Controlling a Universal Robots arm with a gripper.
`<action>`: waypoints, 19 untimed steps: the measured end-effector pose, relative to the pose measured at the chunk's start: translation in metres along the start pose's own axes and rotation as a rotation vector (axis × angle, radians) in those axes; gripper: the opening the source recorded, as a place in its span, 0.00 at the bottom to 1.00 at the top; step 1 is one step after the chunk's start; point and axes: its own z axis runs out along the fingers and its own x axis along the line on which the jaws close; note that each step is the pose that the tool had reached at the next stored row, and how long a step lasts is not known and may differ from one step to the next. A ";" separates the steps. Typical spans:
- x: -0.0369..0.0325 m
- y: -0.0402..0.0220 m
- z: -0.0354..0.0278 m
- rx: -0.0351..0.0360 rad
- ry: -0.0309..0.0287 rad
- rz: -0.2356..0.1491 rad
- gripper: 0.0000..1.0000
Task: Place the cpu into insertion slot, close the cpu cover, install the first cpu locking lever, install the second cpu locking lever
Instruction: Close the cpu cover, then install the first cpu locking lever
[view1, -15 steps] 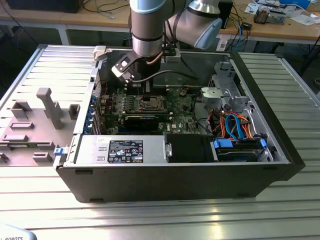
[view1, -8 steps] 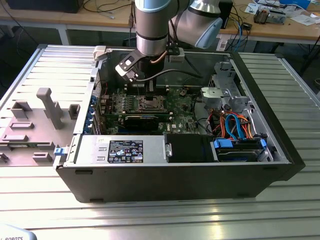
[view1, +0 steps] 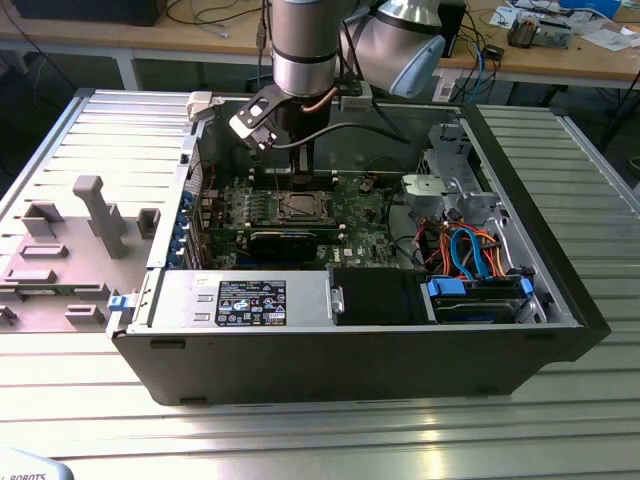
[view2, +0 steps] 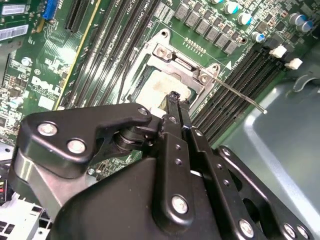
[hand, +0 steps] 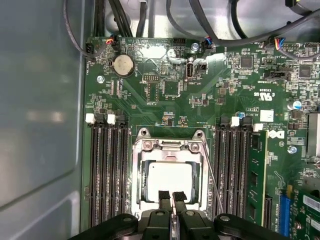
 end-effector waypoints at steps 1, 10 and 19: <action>0.0000 0.0000 -0.0012 0.0000 0.0000 0.000 0.16; 0.0000 0.0000 -0.0015 0.0001 0.0000 0.000 0.16; 0.0000 0.0000 -0.0015 0.0010 -0.0044 -0.040 0.16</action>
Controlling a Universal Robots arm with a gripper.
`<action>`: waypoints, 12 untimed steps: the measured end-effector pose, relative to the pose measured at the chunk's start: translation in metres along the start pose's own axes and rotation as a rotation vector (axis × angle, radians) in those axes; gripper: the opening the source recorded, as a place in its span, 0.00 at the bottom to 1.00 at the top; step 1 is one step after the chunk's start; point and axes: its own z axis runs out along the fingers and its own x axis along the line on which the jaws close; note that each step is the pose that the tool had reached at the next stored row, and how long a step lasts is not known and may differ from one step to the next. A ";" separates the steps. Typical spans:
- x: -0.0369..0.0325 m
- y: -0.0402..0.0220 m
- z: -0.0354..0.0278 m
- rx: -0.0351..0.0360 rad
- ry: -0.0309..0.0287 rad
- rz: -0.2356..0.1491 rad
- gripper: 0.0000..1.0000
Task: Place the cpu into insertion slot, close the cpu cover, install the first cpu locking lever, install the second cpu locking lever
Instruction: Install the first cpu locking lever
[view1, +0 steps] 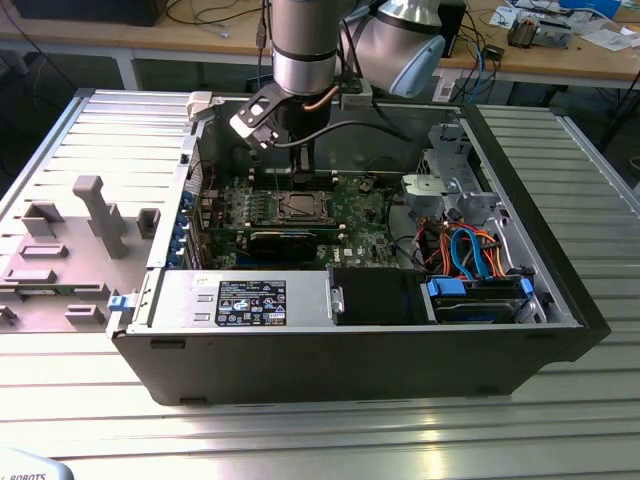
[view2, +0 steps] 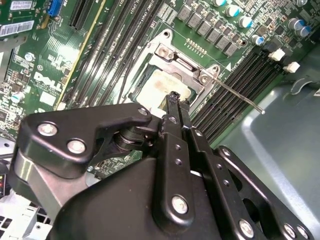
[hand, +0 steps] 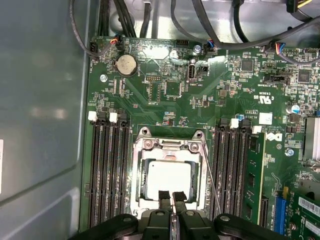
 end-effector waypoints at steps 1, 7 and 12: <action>0.0000 0.0000 0.0000 0.0001 -0.0002 -0.005 0.16; 0.0000 0.0000 0.0000 0.0006 -0.0010 -0.033 0.16; 0.0000 0.0000 0.0000 0.0013 -0.0033 -0.061 0.16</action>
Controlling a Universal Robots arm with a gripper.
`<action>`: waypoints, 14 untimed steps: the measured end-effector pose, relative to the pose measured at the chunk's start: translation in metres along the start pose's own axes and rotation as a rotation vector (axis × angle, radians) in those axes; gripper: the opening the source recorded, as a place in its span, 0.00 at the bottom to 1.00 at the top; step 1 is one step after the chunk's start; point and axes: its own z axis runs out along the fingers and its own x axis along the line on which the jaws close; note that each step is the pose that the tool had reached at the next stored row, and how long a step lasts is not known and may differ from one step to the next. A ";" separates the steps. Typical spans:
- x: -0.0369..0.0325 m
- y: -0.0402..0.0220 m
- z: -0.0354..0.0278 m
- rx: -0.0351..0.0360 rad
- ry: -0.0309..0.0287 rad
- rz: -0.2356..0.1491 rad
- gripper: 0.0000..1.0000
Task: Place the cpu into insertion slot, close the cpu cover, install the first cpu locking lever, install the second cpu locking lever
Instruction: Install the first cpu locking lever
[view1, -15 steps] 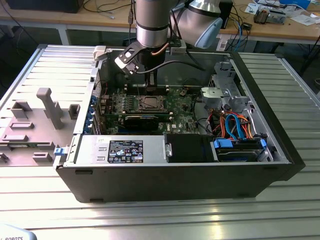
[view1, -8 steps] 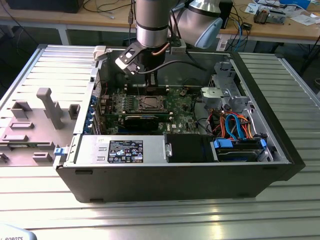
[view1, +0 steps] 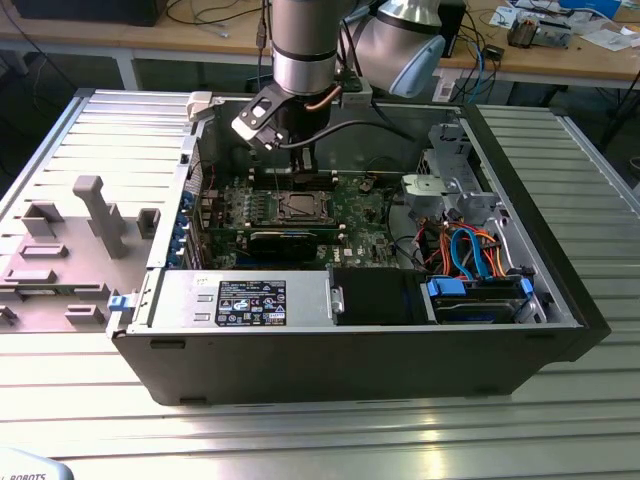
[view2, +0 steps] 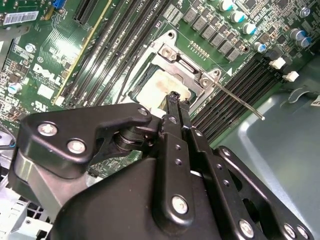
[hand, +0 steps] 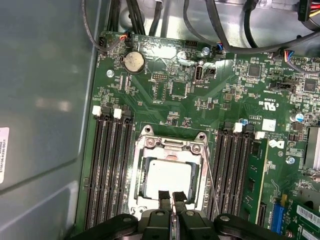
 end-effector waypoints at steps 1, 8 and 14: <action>0.0000 0.0000 0.0000 0.0001 -0.0004 -0.005 0.16; 0.0000 0.0000 0.0000 0.0022 -0.0085 -0.088 0.16; 0.0000 0.0000 0.0000 0.0028 -0.0108 -0.114 0.16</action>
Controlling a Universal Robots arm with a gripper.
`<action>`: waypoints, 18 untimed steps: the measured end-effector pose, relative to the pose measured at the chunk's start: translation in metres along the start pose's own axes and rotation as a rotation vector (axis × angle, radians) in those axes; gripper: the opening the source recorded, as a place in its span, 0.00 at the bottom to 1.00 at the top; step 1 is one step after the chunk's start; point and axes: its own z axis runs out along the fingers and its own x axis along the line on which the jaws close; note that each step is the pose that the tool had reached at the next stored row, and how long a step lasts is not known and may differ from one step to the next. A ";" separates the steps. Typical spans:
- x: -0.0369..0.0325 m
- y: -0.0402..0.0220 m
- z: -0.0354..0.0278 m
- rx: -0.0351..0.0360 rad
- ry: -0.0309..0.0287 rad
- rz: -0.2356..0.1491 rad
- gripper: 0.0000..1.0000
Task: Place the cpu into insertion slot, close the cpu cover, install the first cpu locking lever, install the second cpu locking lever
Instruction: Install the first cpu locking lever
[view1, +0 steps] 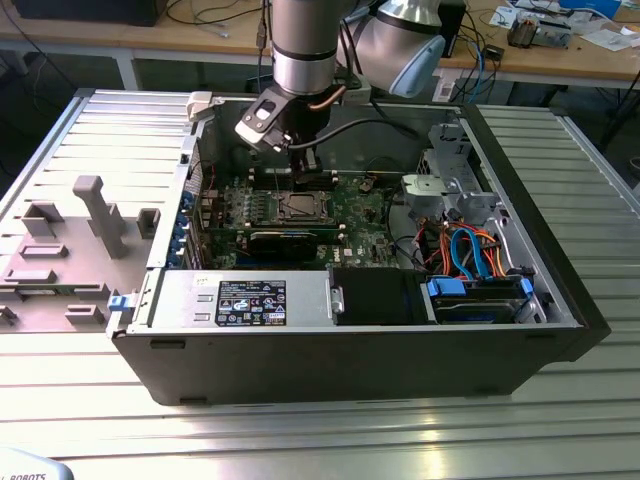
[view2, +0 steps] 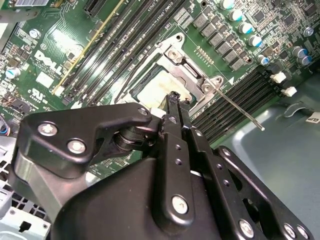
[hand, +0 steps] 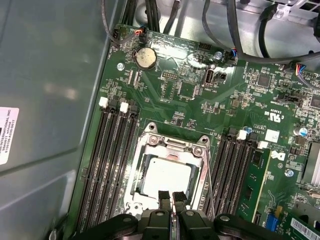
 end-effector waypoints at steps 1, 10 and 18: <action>0.0000 0.0000 0.0000 0.0001 -0.0003 -0.003 0.16; 0.0000 0.0000 0.0000 0.0009 -0.0030 -0.037 0.16; 0.0000 0.0000 0.0000 0.0013 -0.0046 -0.062 0.16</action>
